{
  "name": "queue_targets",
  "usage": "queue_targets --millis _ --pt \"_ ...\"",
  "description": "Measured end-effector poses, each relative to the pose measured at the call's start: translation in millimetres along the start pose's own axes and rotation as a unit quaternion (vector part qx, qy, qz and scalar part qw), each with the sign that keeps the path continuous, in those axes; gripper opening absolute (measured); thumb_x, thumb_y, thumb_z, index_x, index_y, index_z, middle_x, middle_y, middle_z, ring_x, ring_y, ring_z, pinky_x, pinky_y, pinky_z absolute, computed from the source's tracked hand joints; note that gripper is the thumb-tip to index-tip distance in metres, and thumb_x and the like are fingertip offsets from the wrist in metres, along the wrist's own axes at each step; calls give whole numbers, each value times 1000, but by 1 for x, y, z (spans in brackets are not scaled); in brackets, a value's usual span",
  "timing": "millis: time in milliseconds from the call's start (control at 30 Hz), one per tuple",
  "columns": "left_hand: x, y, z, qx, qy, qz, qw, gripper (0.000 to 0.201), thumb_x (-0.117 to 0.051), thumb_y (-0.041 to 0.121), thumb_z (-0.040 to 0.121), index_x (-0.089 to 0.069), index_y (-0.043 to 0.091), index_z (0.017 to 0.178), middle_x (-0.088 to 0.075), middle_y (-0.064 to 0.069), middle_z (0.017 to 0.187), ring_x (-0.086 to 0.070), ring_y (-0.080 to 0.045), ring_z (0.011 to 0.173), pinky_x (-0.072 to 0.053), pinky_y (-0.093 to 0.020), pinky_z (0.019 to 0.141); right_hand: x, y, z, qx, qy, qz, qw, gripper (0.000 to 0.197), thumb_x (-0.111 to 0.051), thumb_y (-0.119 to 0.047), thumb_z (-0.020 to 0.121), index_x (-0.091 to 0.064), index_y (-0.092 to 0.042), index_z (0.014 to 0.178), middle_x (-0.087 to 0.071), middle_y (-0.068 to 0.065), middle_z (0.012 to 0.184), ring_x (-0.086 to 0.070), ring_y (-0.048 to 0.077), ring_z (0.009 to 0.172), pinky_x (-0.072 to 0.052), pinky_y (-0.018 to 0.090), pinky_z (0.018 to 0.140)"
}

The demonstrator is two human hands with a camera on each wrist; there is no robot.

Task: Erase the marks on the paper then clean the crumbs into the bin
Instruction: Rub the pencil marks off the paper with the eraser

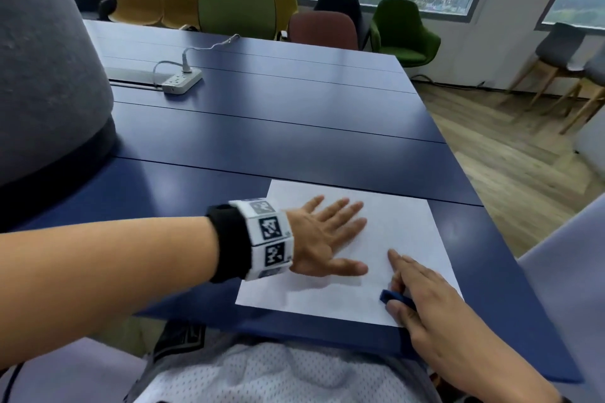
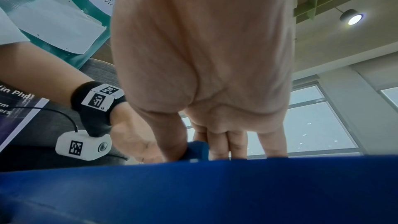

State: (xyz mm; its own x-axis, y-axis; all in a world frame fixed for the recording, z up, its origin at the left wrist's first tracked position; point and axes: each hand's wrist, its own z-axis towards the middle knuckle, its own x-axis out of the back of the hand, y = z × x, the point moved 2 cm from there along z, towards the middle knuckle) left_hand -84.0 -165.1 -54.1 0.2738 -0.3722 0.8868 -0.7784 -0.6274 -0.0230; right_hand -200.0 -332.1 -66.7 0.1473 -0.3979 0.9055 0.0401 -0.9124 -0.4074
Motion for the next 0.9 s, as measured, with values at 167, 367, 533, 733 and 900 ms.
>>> queue_targets --millis 167,367,533,733,900 --pt "-11 -24 -2 67 -34 -23 997 86 -11 71 92 22 18 152 33 -2 156 24 -16 146 10 -44 120 1 -1 1 3 -5 8 1000 62 -47 -32 98 -16 -23 152 -39 -27 110 -37 -2 114 -25 23 111" --pt "-1 -60 -12 203 -11 -22 979 96 -9 76 88 17 10 153 27 -5 159 20 -18 148 5 -42 120 0 -1 0 6 6 2 1000 61 -49 -29 97 -21 -23 150 -42 -24 104 -40 1 102 -28 20 105" --pt "-6 -11 -2 35 -47 -15 998 84 -8 73 90 26 25 149 38 -1 153 29 -18 144 11 -45 119 4 -3 -1 0 6 16 1000 61 -49 -30 97 -20 -24 151 -41 -25 107 -39 -1 108 -26 20 109" --pt "-13 -60 -15 202 -48 -2 978 95 -8 77 88 19 13 152 28 -4 158 20 -18 148 5 -43 121 -2 2 -1 4 8 25 1000 53 -49 -31 96 -29 -26 146 -41 -27 109 -33 1 127 -27 30 114" --pt "-10 -45 -21 71 -47 -37 996 88 -8 79 83 26 32 149 40 3 152 26 -20 145 4 -50 120 1 0 0 13 13 17 1000 57 -50 -29 96 -27 -25 147 -43 -25 104 -37 -5 110 -27 28 113"
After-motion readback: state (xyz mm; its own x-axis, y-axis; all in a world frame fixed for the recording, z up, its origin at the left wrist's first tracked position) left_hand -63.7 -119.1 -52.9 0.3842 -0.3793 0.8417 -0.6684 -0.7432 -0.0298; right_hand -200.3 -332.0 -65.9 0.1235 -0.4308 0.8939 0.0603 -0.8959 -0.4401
